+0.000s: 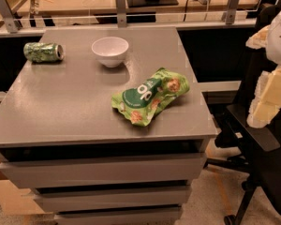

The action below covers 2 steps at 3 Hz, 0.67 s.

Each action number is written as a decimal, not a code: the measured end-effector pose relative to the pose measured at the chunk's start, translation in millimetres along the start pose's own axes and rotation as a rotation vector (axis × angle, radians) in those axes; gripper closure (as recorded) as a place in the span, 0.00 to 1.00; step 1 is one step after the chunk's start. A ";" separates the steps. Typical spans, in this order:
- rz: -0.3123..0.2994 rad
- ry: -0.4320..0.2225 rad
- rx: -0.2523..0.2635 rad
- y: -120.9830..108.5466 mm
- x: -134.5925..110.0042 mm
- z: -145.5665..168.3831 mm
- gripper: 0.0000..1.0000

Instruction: Move green rice chip bag near white bowl

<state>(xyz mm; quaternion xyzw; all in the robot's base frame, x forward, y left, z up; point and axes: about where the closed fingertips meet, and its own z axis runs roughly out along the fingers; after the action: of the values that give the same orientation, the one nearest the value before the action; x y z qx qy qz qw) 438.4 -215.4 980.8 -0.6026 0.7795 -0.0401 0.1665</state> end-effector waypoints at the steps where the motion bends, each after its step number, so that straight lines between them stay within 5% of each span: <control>1: 0.000 0.000 0.000 -0.1 -0.1 0.0 0.00; 2: -0.068 -0.015 -0.011 -16.6 -17.4 22.2 0.00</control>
Offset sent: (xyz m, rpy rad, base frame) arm 0.0618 0.0342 -0.0350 -0.0133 0.0103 0.1698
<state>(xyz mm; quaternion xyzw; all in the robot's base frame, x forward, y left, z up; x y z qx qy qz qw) 464.4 -200.3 968.0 -0.6300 0.7574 -0.0371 0.1674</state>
